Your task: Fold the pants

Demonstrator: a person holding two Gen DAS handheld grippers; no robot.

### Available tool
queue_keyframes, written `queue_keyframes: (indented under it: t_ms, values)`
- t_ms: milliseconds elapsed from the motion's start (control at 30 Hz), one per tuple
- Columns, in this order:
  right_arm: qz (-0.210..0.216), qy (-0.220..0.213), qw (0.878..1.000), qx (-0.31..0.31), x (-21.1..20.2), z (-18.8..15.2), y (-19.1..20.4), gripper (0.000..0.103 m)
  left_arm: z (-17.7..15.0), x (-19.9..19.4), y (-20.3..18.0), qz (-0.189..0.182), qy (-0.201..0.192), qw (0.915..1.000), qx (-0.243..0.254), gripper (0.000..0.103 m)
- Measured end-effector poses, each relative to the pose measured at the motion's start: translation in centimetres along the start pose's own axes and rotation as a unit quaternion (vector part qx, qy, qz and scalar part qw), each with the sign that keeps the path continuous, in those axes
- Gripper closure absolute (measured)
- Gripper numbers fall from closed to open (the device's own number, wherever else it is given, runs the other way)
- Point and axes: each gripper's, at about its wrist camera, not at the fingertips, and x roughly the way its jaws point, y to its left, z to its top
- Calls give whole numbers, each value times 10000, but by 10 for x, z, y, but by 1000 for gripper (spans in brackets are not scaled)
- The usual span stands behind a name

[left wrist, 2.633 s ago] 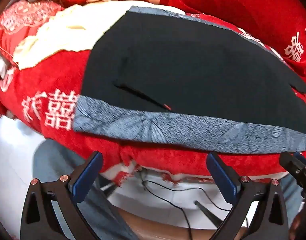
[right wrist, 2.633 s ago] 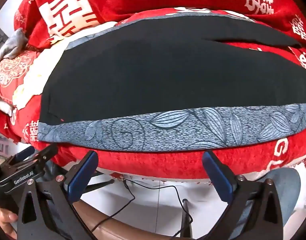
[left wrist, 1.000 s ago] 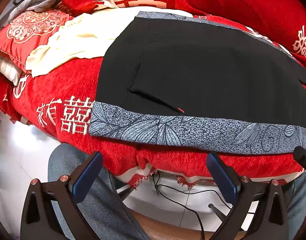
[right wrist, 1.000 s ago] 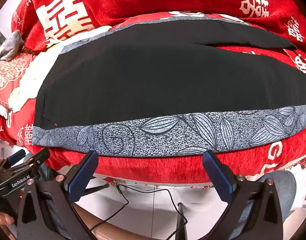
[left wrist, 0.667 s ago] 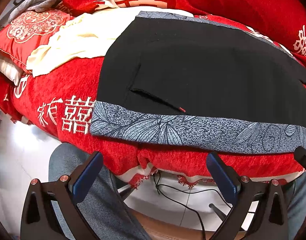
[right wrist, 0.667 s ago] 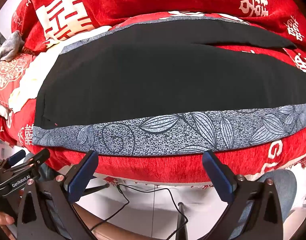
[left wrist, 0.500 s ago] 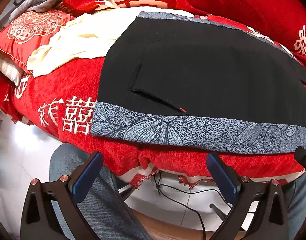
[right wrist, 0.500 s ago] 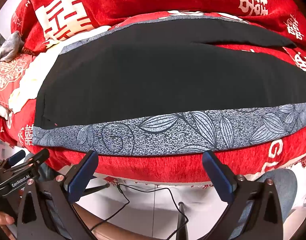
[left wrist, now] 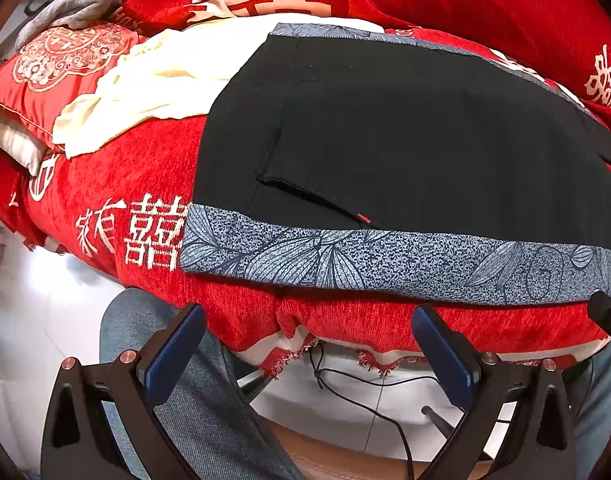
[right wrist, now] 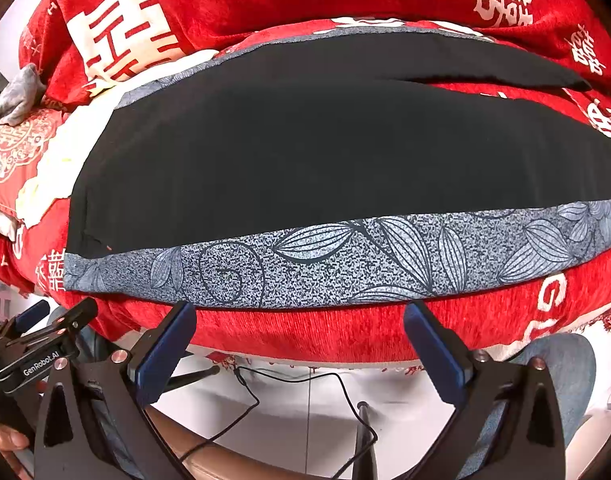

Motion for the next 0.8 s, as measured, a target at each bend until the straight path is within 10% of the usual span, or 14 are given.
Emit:
queue_keyframes:
  t_ms: [800]
  values:
    - [-25,14,10000,-6,2,-1,2,0,0,0,2,-18,-38,10000,0,0]
